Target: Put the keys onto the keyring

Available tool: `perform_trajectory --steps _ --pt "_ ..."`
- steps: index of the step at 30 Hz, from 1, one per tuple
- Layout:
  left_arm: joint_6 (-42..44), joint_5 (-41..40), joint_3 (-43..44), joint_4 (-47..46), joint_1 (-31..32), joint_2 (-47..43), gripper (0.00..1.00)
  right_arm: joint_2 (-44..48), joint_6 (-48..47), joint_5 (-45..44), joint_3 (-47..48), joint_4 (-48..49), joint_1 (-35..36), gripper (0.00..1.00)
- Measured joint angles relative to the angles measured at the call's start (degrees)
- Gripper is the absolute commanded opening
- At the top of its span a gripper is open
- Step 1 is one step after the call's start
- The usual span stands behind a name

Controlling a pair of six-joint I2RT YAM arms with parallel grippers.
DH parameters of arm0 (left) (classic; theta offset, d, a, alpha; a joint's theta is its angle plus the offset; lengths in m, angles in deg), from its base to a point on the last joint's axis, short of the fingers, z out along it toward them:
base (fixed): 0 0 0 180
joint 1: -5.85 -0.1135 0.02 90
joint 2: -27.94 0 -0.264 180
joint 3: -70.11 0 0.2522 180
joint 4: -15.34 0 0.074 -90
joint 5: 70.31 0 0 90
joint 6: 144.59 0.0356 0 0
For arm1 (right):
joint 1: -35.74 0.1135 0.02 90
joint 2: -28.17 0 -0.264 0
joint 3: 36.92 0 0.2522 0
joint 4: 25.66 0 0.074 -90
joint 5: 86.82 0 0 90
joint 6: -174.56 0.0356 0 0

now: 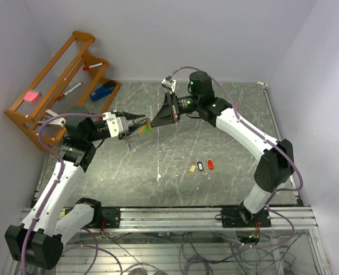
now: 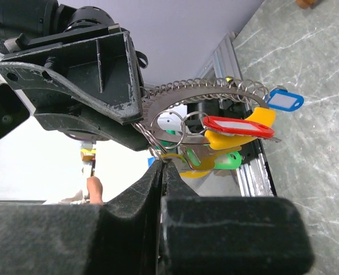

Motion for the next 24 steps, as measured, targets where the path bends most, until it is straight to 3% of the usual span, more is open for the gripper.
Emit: perform_trajectory --steps 24 --pt "-4.46 -0.76 -2.47 -6.4 0.13 -0.44 0.07 1.2 13.88 0.63 -7.67 15.45 -0.13 0.0"
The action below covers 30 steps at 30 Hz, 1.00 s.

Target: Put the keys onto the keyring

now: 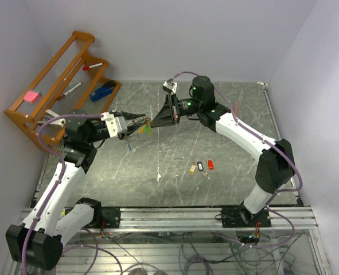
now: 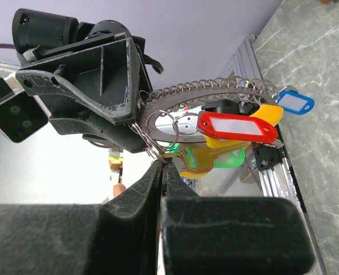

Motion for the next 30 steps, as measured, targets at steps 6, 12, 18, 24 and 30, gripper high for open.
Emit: perform_trajectory --steps 6,12,18,24,30 --pt "-1.09 -0.46 -0.55 -1.55 0.13 -0.04 0.07 0.11 3.02 -0.26 -1.53 2.93 0.02 0.0" --pt "-2.21 -2.38 -1.27 -5.01 0.35 -0.07 0.07 0.24 4.76 -0.09 -2.99 3.72 0.52 0.0" --pt "-2.67 -3.32 -1.27 -7.15 0.37 -0.09 0.07 0.24 6.08 0.31 -3.19 4.24 1.01 0.0" --pt "-3.02 -3.63 -1.27 -7.56 0.42 -0.11 0.07 0.24 6.08 0.92 -3.06 4.31 0.98 0.0" --pt "-3.41 -3.8 -1.27 -8.07 0.42 -0.13 0.07 0.63 3.06 3.78 0.72 0.2 -0.48 0.0"
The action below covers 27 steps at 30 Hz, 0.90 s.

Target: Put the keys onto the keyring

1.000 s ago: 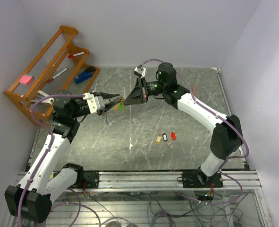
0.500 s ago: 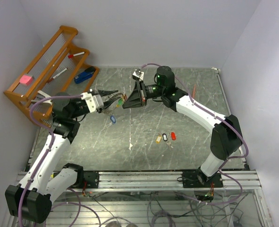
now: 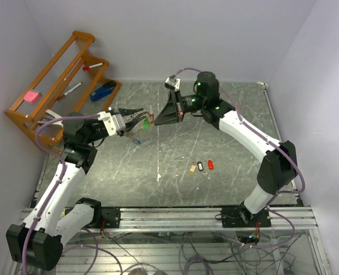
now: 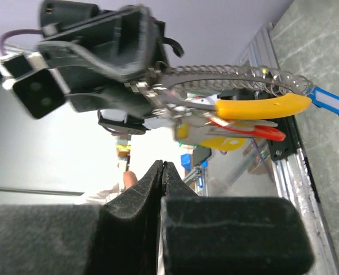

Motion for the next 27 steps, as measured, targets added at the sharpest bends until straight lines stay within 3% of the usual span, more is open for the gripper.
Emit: perform_trajectory --steps 1,6,11,17,27 --pt "-0.02 0.0 0.0 0.02 0.0 -0.04 0.07 0.55 -0.9 0.76 1.4 -1.11 -1.25 0.0" --pt "-0.04 0.02 0.0 0.04 0.0 -0.39 0.07 3.74 -5.88 2.08 6.21 -4.74 -7.74 0.22" --pt "-1.57 1.18 0.0 -0.11 0.0 -0.5 0.07 4.68 -14.47 1.2 12.55 -10.1 -10.84 0.19" --pt "-6.47 4.13 0.0 -3.1 0.09 -0.09 0.07 3.37 -22.51 0.39 16.11 -16.28 -8.72 0.34" --pt "-14.95 6.16 0.0 -9.51 0.59 2.75 0.07 1.18 -31.36 -1.53 16.65 -21.9 -4.76 0.26"
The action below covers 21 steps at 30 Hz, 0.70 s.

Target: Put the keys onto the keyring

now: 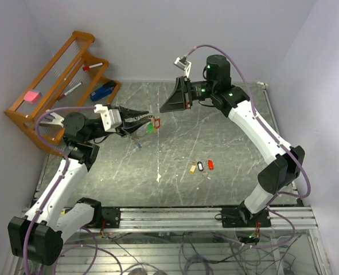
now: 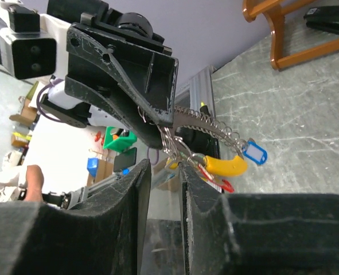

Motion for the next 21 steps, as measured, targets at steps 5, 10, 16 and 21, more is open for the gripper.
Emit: perform_trajectory --steps 5,10,16,21 --pt "-1.6 0.15 0.02 -1.31 0.48 0.13 0.07 -1.7 -3.3 -0.96 1.53 -2.4 2.4 0.34" --pt "-3.04 0.37 0.02 -2.05 0.52 0.13 0.07 -1.9 -5.35 -1.01 0.87 -2.58 2.73 0.38" --pt "-4.17 1.01 0.02 -2.23 0.55 0.13 0.07 -1.86 -6.78 -1.16 -1.22 -2.21 1.97 0.26" --pt "-3.93 1.14 0.02 -2.08 0.55 0.13 0.07 -1.88 -7.8 -2.25 0.87 -3.74 1.57 0.27"
